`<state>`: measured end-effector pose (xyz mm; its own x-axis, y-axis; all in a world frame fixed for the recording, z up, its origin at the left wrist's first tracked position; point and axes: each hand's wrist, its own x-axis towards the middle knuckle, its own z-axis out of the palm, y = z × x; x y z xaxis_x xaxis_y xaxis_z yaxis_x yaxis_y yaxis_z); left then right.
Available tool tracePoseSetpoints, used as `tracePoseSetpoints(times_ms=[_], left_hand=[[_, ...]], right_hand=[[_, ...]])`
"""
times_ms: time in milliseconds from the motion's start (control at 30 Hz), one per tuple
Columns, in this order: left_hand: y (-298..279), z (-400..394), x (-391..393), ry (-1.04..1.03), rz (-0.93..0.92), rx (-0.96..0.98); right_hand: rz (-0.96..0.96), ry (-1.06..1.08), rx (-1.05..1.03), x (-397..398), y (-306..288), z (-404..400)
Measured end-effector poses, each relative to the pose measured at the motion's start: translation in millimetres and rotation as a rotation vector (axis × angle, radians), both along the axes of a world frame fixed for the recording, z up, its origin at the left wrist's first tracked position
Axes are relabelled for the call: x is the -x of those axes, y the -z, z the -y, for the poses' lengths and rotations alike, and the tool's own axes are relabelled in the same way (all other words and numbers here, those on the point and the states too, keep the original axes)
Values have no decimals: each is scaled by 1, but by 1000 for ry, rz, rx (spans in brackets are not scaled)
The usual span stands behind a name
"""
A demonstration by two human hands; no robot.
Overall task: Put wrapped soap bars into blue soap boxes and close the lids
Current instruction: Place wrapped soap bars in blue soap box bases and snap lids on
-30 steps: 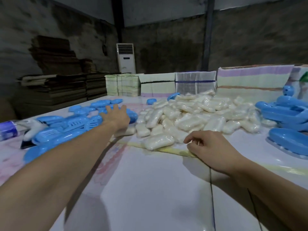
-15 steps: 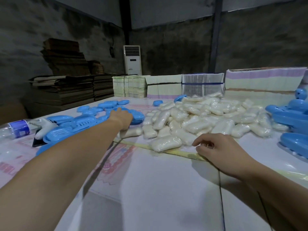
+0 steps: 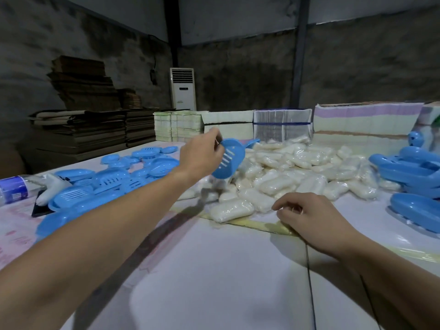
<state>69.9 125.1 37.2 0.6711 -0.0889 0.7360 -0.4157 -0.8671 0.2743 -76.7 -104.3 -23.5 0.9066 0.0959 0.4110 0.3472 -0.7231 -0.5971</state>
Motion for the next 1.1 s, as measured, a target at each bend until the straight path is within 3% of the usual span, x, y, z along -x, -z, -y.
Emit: tracePoseSetpoints(times_ms=[167,267,467,767,900,1000,1100], left_hand=[[11,54,41,421,-387,451],[35,74,61,558,-565,573],[46,63,82,689,-523,296],[49,54,84,675,-487,-208],[48,52,82,674,-443,-226],[34,36,74,546,-370,-127],[22,11,62,311,-545,-288]], right_hand=[[46,39,-174,-6,0,9],[55,55,-235,-8,3,14],[32,114,-134,-13,-1,26],[0,159,66,-4,-10,39],[-78,137,190,1,-13,39],[-94,131,198,2,-14,39],[-94,140,156,1,-12,41]])
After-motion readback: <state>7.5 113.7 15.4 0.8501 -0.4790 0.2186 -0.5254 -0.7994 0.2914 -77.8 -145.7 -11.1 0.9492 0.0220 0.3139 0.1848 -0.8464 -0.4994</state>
